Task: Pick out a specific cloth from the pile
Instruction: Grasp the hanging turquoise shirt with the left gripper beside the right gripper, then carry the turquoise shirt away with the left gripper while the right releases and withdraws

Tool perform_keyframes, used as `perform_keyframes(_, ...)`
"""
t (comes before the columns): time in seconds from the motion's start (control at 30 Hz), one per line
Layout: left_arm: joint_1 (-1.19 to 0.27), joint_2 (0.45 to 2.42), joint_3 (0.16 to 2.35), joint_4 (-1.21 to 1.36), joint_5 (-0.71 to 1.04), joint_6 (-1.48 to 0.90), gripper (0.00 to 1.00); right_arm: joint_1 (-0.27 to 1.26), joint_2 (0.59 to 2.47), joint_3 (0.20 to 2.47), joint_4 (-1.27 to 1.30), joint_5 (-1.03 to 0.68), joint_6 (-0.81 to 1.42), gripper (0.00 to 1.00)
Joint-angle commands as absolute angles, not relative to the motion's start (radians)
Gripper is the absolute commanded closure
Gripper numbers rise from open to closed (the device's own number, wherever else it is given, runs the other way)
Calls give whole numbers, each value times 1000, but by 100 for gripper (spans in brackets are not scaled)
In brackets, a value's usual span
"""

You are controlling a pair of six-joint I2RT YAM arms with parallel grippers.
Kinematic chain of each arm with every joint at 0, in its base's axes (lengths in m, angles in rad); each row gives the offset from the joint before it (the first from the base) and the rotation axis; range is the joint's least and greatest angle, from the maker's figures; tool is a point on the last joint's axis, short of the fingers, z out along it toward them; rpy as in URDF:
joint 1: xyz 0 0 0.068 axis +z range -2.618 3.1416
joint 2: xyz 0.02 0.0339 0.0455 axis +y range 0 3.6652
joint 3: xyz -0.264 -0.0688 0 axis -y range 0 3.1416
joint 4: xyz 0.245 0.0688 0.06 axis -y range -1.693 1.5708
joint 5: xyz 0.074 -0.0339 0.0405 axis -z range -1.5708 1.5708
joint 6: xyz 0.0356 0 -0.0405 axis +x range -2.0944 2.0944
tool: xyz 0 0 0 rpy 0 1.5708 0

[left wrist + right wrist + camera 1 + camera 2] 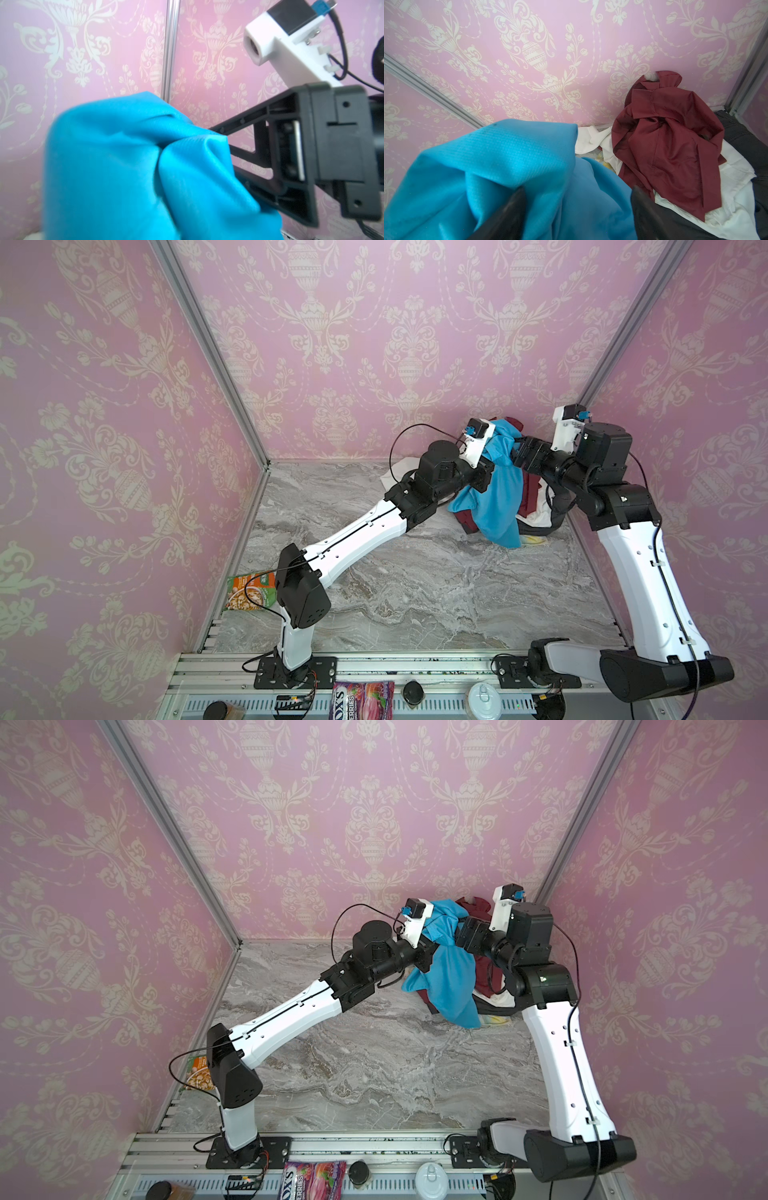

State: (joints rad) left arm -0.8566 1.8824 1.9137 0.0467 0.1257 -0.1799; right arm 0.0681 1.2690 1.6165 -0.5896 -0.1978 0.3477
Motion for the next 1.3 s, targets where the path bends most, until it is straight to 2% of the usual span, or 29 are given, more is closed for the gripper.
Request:
perform_keyframes(0.0,-818,1802,1897,12,124,-224,100,75,1241,1582,-613,-269,288,10)
perform_keyframes(0.2,-746,1697,1832,-33,141,-232,100,77,1206,1505,-587,-299,238,0)
perform_keyframes(0.53,-584,1508,1698,-98,148,-226,100,146,1167,1386,-515,-327,192,0)
perform_keyframes(0.9,-356,1375,1568,-172,123,-216,100,404,1202,1283,-446,-222,116,0)
perform_keyframes(1.27,-114,1372,1523,-225,108,-191,100,652,1191,1156,-266,-87,42,0)
